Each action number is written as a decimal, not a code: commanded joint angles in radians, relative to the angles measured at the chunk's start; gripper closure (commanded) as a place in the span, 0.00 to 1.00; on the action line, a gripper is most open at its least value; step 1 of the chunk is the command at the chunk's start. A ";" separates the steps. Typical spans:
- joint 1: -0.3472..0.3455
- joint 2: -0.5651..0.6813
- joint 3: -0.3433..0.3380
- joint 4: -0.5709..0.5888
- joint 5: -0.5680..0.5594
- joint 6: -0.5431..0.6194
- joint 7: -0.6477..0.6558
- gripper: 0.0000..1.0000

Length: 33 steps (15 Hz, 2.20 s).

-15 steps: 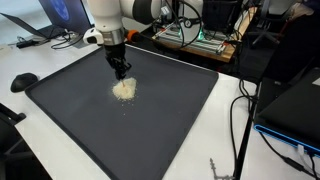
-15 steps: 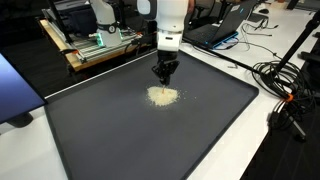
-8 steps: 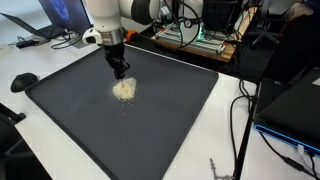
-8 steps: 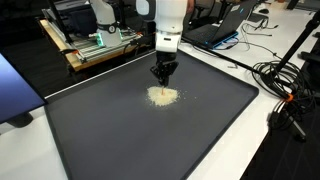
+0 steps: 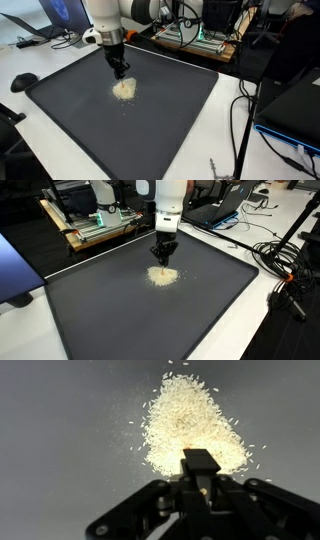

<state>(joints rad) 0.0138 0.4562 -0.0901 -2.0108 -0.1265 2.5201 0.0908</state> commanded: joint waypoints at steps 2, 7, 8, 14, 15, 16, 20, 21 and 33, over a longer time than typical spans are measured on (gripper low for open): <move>0.010 0.001 -0.018 -0.012 -0.023 0.010 0.036 0.97; 0.004 -0.014 -0.015 -0.024 -0.015 0.010 0.027 0.97; 0.007 -0.016 -0.016 -0.025 -0.018 0.011 0.030 0.97; 0.012 -0.048 -0.018 -0.042 -0.022 -0.001 0.036 0.97; 0.012 -0.055 -0.015 -0.045 -0.020 -0.005 0.033 0.97; 0.013 -0.062 -0.015 -0.048 -0.019 -0.005 0.036 0.97; 0.027 -0.095 -0.021 -0.060 -0.039 -0.017 0.055 0.97; 0.037 -0.103 -0.025 -0.067 -0.053 -0.017 0.069 0.97; 0.240 -0.130 -0.083 -0.083 -0.529 -0.068 0.455 0.97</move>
<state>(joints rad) 0.2031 0.3487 -0.1582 -2.0783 -0.5461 2.4922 0.4552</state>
